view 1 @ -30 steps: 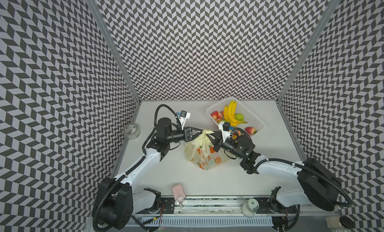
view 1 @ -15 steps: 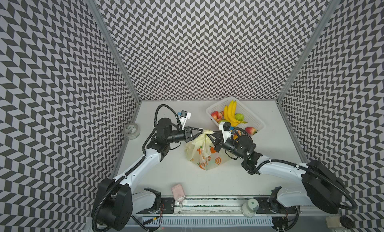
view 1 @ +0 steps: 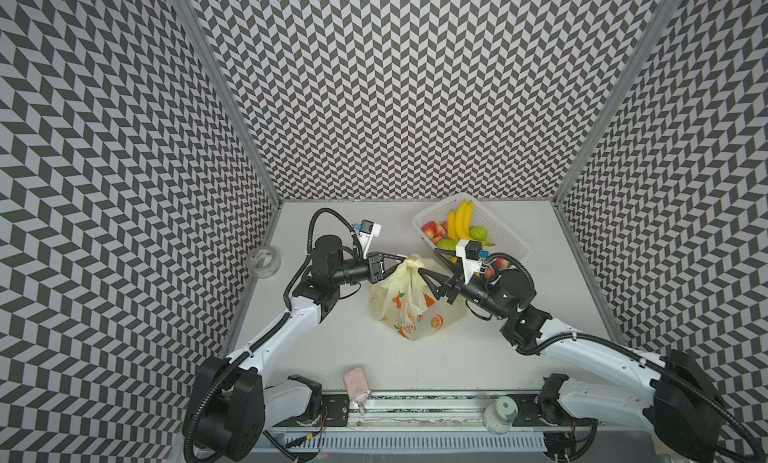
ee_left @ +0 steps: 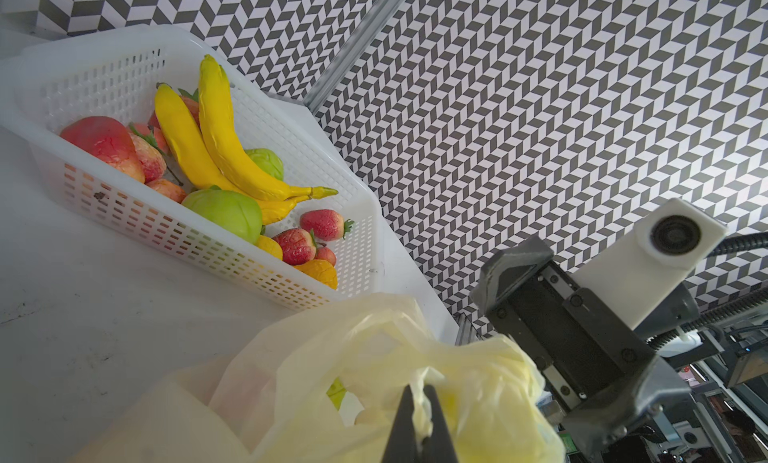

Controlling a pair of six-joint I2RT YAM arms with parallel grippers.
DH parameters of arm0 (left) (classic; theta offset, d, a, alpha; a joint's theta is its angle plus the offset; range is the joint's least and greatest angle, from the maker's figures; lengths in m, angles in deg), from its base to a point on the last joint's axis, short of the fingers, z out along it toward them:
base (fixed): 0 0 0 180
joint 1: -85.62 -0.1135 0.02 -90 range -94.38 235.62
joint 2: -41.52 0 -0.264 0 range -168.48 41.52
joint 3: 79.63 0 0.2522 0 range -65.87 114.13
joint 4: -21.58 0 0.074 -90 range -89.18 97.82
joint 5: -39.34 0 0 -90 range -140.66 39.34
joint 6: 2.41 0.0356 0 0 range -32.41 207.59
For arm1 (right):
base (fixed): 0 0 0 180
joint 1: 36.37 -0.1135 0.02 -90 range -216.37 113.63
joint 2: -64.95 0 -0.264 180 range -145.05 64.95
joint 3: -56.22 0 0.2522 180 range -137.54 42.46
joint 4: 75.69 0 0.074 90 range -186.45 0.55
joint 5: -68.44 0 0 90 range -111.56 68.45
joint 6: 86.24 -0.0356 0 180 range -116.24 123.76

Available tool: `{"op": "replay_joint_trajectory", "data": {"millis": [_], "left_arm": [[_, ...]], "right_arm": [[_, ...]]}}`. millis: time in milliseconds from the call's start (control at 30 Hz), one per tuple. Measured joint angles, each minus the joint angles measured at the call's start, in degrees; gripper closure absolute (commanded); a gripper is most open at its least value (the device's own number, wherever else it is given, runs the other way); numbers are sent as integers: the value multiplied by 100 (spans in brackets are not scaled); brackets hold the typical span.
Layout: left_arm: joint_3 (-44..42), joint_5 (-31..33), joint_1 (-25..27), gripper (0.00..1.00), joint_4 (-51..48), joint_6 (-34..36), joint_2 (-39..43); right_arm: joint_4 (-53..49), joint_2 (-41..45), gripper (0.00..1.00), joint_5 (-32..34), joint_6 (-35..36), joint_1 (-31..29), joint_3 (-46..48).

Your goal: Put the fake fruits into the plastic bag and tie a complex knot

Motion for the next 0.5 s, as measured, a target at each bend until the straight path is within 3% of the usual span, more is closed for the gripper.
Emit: {"op": "replay_joint_trajectory", "data": {"millis": [367, 500], "left_arm": [[0, 0, 37, 100, 24, -35, 0], [0, 13, 46, 100, 22, -33, 0]], "right_arm": [[-2173, 1128, 21, -682, -409, 212, -251], [-2638, 1178, 28, -870, -599, 212, -251]]}}
